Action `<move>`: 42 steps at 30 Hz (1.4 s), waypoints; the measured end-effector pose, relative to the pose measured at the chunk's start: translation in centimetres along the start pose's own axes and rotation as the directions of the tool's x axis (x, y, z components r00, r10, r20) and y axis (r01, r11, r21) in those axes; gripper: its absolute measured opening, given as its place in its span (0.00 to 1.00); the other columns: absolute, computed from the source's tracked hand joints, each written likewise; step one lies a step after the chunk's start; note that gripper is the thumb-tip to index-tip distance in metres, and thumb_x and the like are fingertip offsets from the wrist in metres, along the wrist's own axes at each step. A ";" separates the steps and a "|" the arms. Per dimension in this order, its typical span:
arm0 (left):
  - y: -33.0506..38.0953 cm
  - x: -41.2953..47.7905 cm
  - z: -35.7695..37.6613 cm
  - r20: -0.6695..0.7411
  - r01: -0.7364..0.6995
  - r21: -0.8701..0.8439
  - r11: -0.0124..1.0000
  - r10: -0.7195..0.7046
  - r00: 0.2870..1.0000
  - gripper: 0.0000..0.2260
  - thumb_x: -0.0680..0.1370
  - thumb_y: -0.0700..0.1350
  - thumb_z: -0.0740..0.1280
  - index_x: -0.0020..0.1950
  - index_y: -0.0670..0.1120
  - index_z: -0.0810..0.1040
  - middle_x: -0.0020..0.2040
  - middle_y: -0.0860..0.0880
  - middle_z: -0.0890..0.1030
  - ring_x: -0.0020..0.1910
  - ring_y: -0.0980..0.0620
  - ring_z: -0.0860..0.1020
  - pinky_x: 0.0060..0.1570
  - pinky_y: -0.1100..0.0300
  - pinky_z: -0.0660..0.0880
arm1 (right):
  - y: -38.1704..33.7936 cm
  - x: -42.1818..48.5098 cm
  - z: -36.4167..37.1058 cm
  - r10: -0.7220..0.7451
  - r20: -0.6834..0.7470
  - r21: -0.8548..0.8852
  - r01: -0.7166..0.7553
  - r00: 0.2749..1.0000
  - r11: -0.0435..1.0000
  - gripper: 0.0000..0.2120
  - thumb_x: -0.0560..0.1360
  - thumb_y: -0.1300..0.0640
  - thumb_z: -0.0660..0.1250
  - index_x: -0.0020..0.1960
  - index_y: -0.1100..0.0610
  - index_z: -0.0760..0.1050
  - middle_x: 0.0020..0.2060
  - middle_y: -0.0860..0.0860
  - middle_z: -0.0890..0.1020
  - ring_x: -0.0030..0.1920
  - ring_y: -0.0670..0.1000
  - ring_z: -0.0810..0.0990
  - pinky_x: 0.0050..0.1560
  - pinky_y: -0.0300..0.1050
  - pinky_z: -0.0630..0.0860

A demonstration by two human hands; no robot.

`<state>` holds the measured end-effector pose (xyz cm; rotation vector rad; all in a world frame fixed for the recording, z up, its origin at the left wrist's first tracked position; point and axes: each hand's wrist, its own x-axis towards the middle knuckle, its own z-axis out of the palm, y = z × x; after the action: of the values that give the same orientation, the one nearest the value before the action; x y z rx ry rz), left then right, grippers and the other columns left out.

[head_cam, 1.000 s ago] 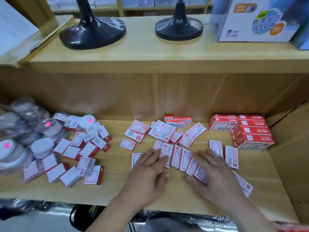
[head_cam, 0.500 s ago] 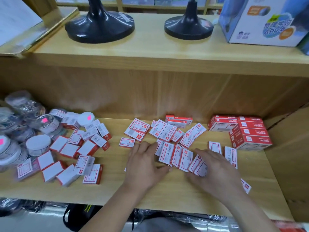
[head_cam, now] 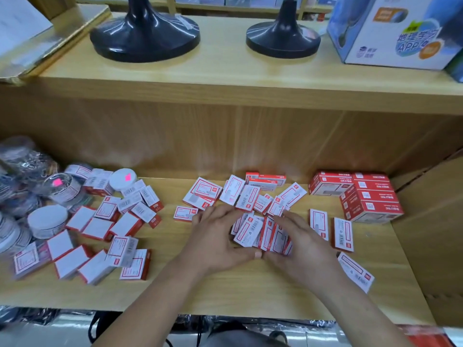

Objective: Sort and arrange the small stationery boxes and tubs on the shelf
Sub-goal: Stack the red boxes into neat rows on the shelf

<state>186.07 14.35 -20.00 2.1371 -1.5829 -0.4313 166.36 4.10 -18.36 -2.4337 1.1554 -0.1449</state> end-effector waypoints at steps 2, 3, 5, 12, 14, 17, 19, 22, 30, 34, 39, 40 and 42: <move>0.5 0.0 0.8 -0.048 -0.049 0.058 0.997 0.052 0.998 0.36 0.63 0.69 0.71 0.71 0.64 0.71 0.66 0.61 0.75 0.65 0.53 0.72 0.63 0.50 0.65 | 0.0 -0.2 0.3 -0.010 -0.042 0.033 0.012 0.999 0.999 0.38 0.62 0.32 0.63 0.71 0.40 0.70 0.66 0.37 0.74 0.65 0.44 0.77 0.53 0.49 0.80; 0.6 0.0 1.1 -0.083 -0.057 0.078 0.995 0.064 0.994 0.32 0.65 0.66 0.70 0.68 0.61 0.75 0.63 0.59 0.77 0.62 0.51 0.75 0.61 0.47 0.68 | 0.3 -0.3 0.3 -0.012 -0.075 0.079 0.018 0.997 0.997 0.35 0.62 0.34 0.65 0.69 0.41 0.72 0.63 0.37 0.77 0.61 0.43 0.78 0.52 0.48 0.80; 0.3 0.0 1.1 -0.153 -0.054 0.056 0.997 0.062 0.986 0.23 0.69 0.59 0.67 0.63 0.57 0.80 0.56 0.58 0.82 0.55 0.50 0.79 0.55 0.48 0.72 | 0.3 -0.3 -0.7 0.046 -0.077 0.279 -0.023 0.996 0.960 0.28 0.63 0.40 0.69 0.63 0.40 0.76 0.56 0.37 0.81 0.56 0.39 0.80 0.55 0.43 0.79; -1.5 -0.1 -0.3 -0.340 -0.029 -0.139 0.990 -0.020 0.940 0.10 0.73 0.40 0.69 0.53 0.45 0.83 0.47 0.50 0.84 0.47 0.48 0.82 0.44 0.55 0.78 | 1.1 0.0 -1.4 0.085 0.027 0.653 -0.082 0.996 0.752 0.22 0.75 0.62 0.72 0.65 0.44 0.75 0.52 0.39 0.85 0.56 0.42 0.83 0.62 0.49 0.78; -2.0 -0.5 -0.5 -0.357 -0.050 -0.104 0.993 0.009 0.934 0.08 0.73 0.41 0.69 0.51 0.45 0.84 0.48 0.51 0.84 0.49 0.50 0.81 0.47 0.57 0.77 | 0.8 -0.1 -1.3 0.053 0.020 0.598 -0.054 0.998 0.800 0.19 0.74 0.56 0.72 0.62 0.41 0.77 0.51 0.40 0.85 0.54 0.43 0.84 0.60 0.51 0.79; -2.8 -1.1 -0.7 -0.357 -0.004 -0.104 0.995 -0.034 0.933 0.11 0.74 0.46 0.70 0.54 0.46 0.85 0.53 0.52 0.84 0.53 0.52 0.81 0.52 0.56 0.79 | -1.0 0.1 -1.4 -0.004 -0.031 0.333 0.014 1.000 0.943 0.26 0.67 0.36 0.71 0.64 0.39 0.75 0.52 0.38 0.84 0.54 0.41 0.82 0.54 0.44 0.80; -3.2 -1.4 -0.7 -0.336 0.006 -0.160 0.987 -0.061 0.940 0.12 0.74 0.47 0.70 0.55 0.47 0.85 0.55 0.53 0.84 0.55 0.53 0.82 0.54 0.55 0.80 | -2.0 0.6 -1.4 -0.035 -0.032 0.162 0.040 0.999 0.986 0.36 0.62 0.25 0.69 0.66 0.39 0.74 0.58 0.36 0.81 0.59 0.40 0.79 0.54 0.41 0.77; -3.8 -1.6 -1.3 -0.353 0.021 -0.165 0.986 -0.079 0.932 0.13 0.73 0.47 0.70 0.56 0.48 0.85 0.59 0.52 0.83 0.57 0.53 0.81 0.55 0.55 0.79 | -3.0 2.1 -2.4 -0.047 -0.134 0.116 0.063 0.990 0.991 0.39 0.61 0.22 0.67 0.65 0.43 0.77 0.61 0.35 0.77 0.64 0.40 0.75 0.56 0.41 0.75; -2.8 -4.8 0.7 -0.197 -0.073 -0.227 0.971 0.028 0.980 0.20 0.78 0.55 0.67 0.69 0.54 0.76 0.76 0.54 0.67 0.80 0.57 0.56 0.79 0.58 0.53 | -2.1 9.3 -1.1 -0.102 -0.160 -0.147 0.079 0.982 0.986 0.24 0.76 0.47 0.68 0.70 0.53 0.74 0.58 0.51 0.75 0.62 0.56 0.72 0.57 0.52 0.75; -3.7 -5.4 0.2 -0.240 -0.089 -0.288 0.954 0.019 0.971 0.21 0.78 0.54 0.68 0.71 0.60 0.71 0.79 0.63 0.59 0.81 0.55 0.57 0.77 0.60 0.58 | -2.8 9.0 0.0 -0.149 -0.205 -0.144 0.121 0.967 0.982 0.22 0.74 0.47 0.71 0.66 0.52 0.77 0.54 0.50 0.74 0.57 0.57 0.72 0.52 0.51 0.76; -5.9 -4.0 -0.8 -0.141 0.107 -0.157 0.982 -0.130 0.981 0.27 0.77 0.61 0.65 0.72 0.48 0.74 0.78 0.47 0.66 0.78 0.44 0.62 0.74 0.47 0.65 | -6.7 8.9 0.8 -0.298 -0.222 -0.076 0.288 0.928 0.955 0.19 0.74 0.50 0.72 0.64 0.52 0.78 0.57 0.48 0.77 0.60 0.55 0.75 0.53 0.55 0.79; -5.8 -3.8 -1.3 -0.120 0.103 -0.175 0.979 -0.125 0.985 0.26 0.77 0.60 0.65 0.71 0.47 0.75 0.76 0.48 0.69 0.77 0.45 0.64 0.73 0.47 0.66 | -7.8 9.0 1.2 -0.326 -0.179 -0.033 0.325 0.928 0.945 0.19 0.74 0.49 0.71 0.64 0.50 0.78 0.57 0.47 0.77 0.60 0.54 0.76 0.51 0.55 0.79; -5.7 -3.7 -1.8 -0.138 0.027 -0.232 0.972 -0.060 0.989 0.19 0.78 0.52 0.65 0.67 0.46 0.77 0.71 0.50 0.74 0.72 0.48 0.70 0.69 0.50 0.69 | -9.7 9.7 2.3 -0.349 -0.093 -0.018 0.349 0.933 0.937 0.20 0.75 0.46 0.70 0.65 0.48 0.76 0.57 0.47 0.77 0.61 0.53 0.76 0.51 0.54 0.79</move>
<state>190.53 19.59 -21.55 1.9825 -1.3396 -0.4405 180.14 2.90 -17.09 -2.6371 0.7464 -0.3723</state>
